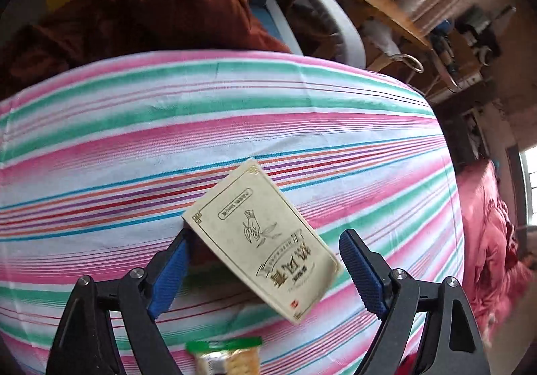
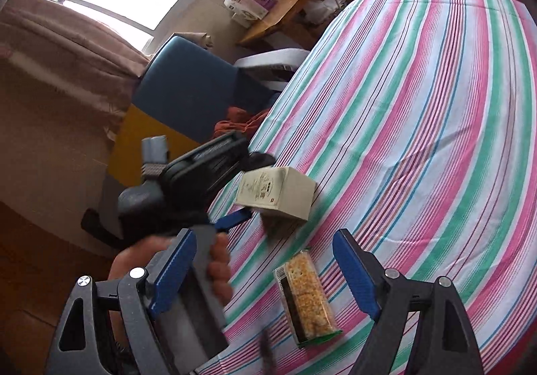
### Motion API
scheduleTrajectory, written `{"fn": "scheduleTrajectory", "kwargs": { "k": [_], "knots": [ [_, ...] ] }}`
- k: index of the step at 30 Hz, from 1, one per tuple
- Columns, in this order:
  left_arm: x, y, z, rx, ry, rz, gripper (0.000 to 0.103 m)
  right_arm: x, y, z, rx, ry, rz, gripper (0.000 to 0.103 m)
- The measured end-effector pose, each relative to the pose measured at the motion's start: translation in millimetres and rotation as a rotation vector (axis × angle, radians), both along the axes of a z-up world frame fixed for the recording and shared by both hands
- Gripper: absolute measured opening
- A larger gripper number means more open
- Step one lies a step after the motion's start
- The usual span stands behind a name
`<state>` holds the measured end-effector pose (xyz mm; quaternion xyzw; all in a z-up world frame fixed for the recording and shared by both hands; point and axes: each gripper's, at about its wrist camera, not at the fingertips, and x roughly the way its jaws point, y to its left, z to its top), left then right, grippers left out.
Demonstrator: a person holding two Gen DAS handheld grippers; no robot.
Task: Organize objects
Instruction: 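Grasp the cream paper box with the left gripper, then grasp the cracker packet with the right gripper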
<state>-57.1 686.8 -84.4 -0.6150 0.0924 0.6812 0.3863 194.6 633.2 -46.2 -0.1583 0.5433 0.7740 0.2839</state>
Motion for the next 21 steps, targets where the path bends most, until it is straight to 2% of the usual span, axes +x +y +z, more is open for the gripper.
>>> {"fn": "scheduleTrajectory", "kwargs": {
  "k": [3,5,6,8,11,15,17,21],
  "knots": [
    [-2,5,-14,-0.036,-0.015,0.011,0.087,-2,0,-4,-0.016,0.001,0.011,0.085],
    [-4,3,-19,-0.029,-0.017,-0.005,0.085,-2,1,-5,-0.018,0.001,0.008,0.085],
    [-5,0,-19,-0.024,0.001,-0.022,0.082,-2,2,-6,-0.021,0.0,0.009,0.085],
    [-5,-7,-14,-0.007,0.053,-0.077,0.07,-5,4,-9,-0.036,-0.002,0.018,0.085],
    [-10,-21,-9,-0.003,0.12,-0.136,0.059,-8,5,-11,-0.035,-0.014,0.028,0.085],
    [-25,-55,-7,-0.006,0.185,-0.152,0.057,-14,7,-15,-0.044,-0.049,0.05,0.085],
    [-29,-74,-8,-0.032,0.247,-0.176,0.051,-18,8,-18,-0.051,-0.076,0.062,0.085],
    [-32,-126,-8,-0.064,0.318,-0.212,0.051,-26,6,-20,-0.041,-0.126,0.089,0.085]
  ]
}}
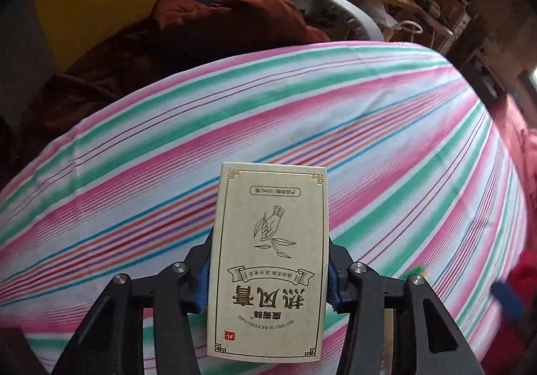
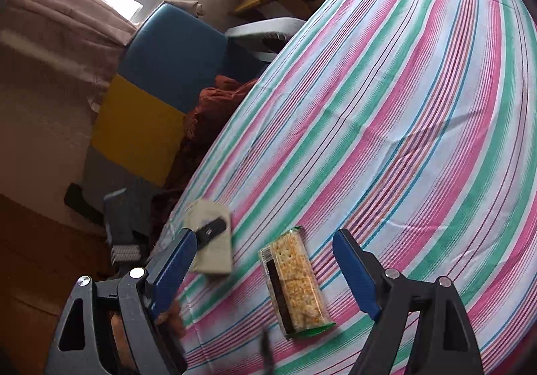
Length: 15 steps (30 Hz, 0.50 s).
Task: Organize objects
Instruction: 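Grasp the cracker packet with the right gripper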
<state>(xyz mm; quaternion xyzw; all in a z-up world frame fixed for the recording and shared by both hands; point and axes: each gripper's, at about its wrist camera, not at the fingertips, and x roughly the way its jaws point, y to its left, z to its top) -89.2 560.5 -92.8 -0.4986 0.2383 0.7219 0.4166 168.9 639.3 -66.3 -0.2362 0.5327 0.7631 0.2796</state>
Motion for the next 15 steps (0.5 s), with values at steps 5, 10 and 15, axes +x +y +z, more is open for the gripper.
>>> {"fn": "scheduleTrajectory", "kwargs": {
  "k": [5,10,15],
  "knots": [
    [0,-57,3,-0.007,0.021,-0.001,0.051,-13,-4,-4,0.016,-0.077,0.05,0.085],
    [21,-103,5,0.0,0.01,-0.022,0.051,-26,-7,-10,0.02,-0.148,0.107,0.085],
    [51,-135,7,0.02,0.001,-0.038,0.051,-37,-13,-15,0.044,-0.229,0.16,0.085]
  ]
}}
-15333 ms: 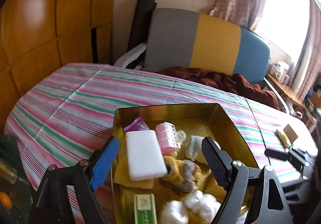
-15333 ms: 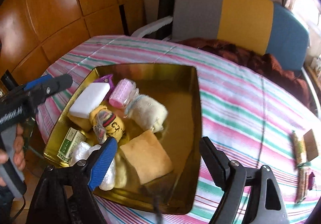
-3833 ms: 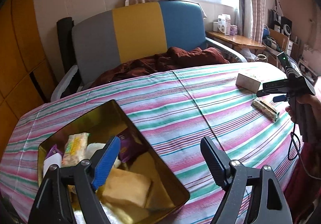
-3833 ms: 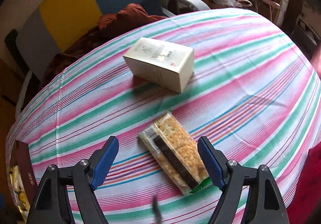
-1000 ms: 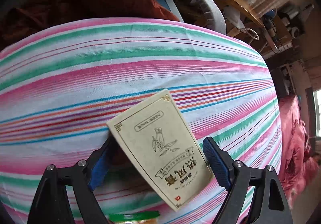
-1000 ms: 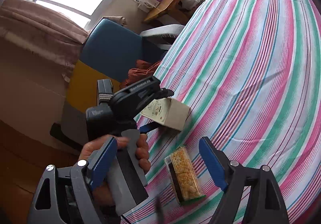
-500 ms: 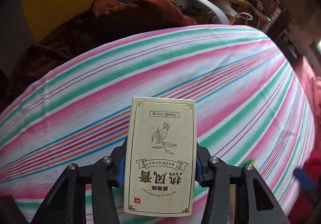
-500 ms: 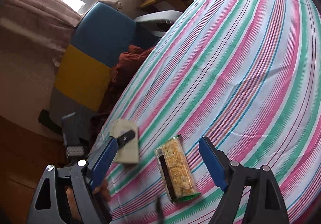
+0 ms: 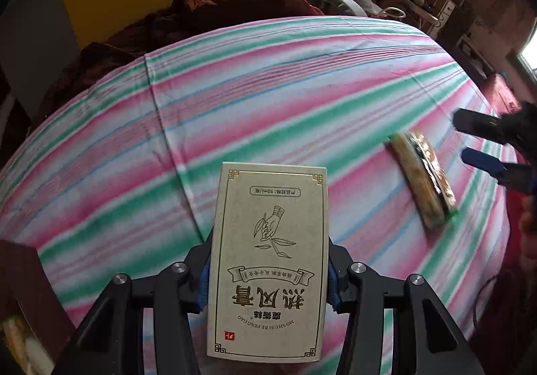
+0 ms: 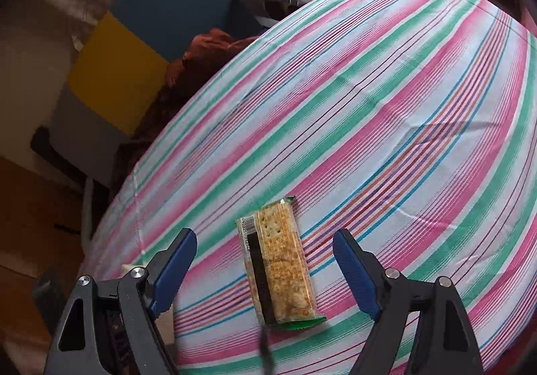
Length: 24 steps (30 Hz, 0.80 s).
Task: Organize objects
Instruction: 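Grasp the cracker packet with the right gripper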
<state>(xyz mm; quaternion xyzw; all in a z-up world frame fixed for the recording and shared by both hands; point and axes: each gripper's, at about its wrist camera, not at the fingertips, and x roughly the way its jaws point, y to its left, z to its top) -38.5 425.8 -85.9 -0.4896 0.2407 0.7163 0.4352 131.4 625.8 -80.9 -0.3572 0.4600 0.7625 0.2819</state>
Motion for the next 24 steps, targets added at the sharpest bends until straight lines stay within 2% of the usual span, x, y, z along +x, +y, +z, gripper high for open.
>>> {"fn": "scheduleTrajectory", "kwargs": {
  "k": [6,11,18,24],
  "knots": [
    [21,-35,2,0.05,-0.002,0.022,0.051,-2,-4,-6,0.02,-0.07,0.02,0.085],
    [32,-42,0,0.079,0.004,0.037,0.051,2,-4,-8,0.03,-0.097,0.008,0.085],
    [28,-42,-3,0.103,0.009,0.067,0.051,4,-5,-3,0.053,-0.091,-0.008,0.085],
    [26,-47,-6,0.124,-0.008,0.097,0.051,2,-1,6,0.051,-0.035,-0.055,0.085]
  ]
}}
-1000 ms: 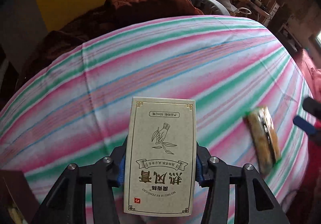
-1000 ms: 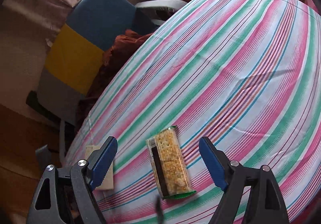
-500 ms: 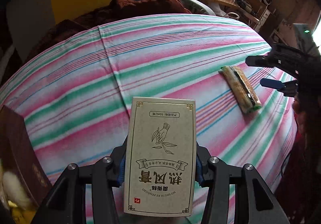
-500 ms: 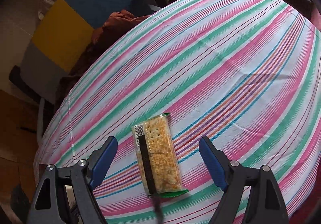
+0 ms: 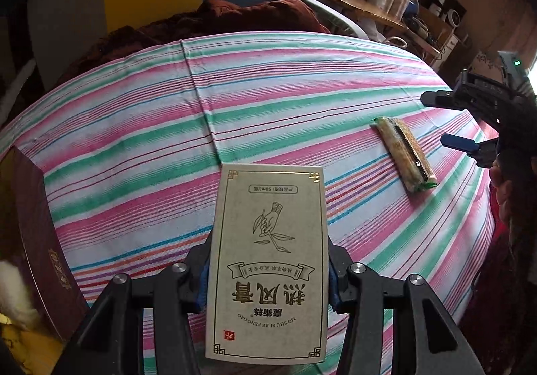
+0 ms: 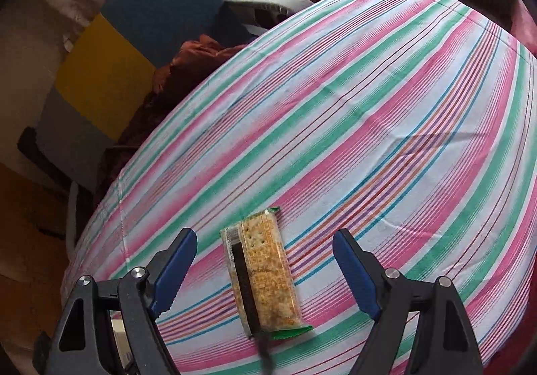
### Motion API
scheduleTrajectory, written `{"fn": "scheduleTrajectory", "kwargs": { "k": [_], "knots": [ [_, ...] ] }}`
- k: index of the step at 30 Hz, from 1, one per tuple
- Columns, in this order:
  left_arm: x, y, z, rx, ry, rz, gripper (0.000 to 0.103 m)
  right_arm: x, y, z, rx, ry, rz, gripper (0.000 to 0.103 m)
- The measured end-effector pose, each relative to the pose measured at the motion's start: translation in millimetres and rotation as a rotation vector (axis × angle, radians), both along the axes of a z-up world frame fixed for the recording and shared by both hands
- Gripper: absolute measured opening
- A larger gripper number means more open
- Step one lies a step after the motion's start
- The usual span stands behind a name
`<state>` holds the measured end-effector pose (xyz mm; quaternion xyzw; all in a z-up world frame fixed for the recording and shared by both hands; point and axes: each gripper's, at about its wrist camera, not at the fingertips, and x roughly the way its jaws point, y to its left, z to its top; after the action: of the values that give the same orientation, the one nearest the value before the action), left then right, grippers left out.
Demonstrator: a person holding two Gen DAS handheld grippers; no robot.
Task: Organize objects
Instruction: 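Grasp the cracker packet with the right gripper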
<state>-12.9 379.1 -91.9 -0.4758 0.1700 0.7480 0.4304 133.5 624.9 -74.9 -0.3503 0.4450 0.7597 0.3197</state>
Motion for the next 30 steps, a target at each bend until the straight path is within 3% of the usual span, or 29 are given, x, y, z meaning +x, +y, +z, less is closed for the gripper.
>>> {"fn": "scheduleTrajectory", "kwargs": {
  "k": [3,6,8,11,15,25,30],
  "knots": [
    [-1,-2,-4,0.007,-0.01,0.005,0.051,-2,1,-1,-0.014,0.003,0.01,0.085],
    [-3,-4,-7,0.013,-0.025,0.014,0.052,-18,-12,-2,0.007,-0.03,0.1,0.085],
    [-4,-5,-10,0.014,-0.041,0.013,0.052,-33,-24,-4,0.044,-0.103,0.173,0.085],
    [-8,-9,-11,0.035,-0.067,0.014,0.053,-53,-38,-13,0.087,-0.214,0.258,0.073],
    [-10,-10,-12,0.043,-0.072,-0.006,0.053,-57,-49,-30,0.097,-0.373,0.314,0.066],
    [-8,-8,-11,0.012,-0.063,-0.009,0.053,-58,-60,-35,0.142,-0.413,0.329,0.066],
    [0,-12,-8,-0.006,-0.05,0.01,0.075,-55,-62,-34,0.137,-0.408,0.326,0.066]
  ]
}}
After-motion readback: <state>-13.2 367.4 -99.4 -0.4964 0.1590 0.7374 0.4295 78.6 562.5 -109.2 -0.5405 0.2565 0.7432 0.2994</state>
